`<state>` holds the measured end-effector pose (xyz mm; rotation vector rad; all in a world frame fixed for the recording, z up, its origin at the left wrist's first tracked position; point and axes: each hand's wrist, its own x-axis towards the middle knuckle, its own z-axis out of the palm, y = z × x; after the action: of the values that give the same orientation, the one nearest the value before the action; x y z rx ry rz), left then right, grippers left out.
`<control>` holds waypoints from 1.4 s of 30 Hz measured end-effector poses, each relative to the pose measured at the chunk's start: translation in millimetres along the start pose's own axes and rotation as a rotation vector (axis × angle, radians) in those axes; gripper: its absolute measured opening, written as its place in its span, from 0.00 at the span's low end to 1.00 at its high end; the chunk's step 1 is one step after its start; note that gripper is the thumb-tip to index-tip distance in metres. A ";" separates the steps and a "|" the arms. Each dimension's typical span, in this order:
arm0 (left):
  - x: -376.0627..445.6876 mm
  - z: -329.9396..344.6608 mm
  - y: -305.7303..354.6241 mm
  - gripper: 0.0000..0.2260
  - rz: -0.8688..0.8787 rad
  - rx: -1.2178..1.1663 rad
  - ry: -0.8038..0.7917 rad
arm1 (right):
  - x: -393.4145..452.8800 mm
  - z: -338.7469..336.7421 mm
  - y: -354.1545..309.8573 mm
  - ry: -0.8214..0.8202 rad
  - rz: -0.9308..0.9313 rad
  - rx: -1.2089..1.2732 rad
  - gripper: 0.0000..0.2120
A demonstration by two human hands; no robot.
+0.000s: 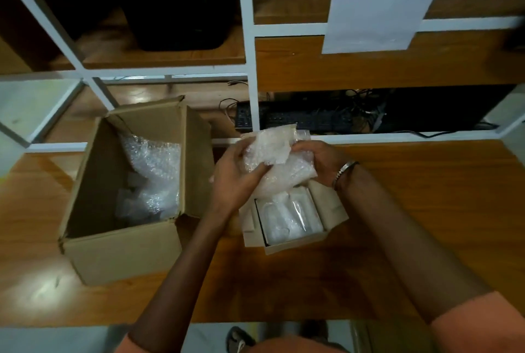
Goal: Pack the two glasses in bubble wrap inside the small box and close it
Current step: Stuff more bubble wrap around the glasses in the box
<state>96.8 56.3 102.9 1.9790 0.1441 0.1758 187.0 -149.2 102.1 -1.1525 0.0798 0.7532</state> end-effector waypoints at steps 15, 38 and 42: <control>-12.9 53.7 -57.6 0.12 -0.279 -0.270 -0.027 | -24.8 -38.6 86.1 0.204 0.103 -0.151 0.26; -37.7 62.0 -38.5 0.30 -0.661 -0.321 -0.378 | -40.5 -54.0 82.7 0.011 -0.027 0.337 0.23; -37.4 59.8 -37.4 0.27 -0.687 -0.641 -0.443 | -45.7 -49.6 76.7 -0.020 0.018 0.367 0.20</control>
<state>70.7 10.8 42.7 1.2019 0.4098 -0.5909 123.8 -199.0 39.2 -0.7958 0.2033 0.7309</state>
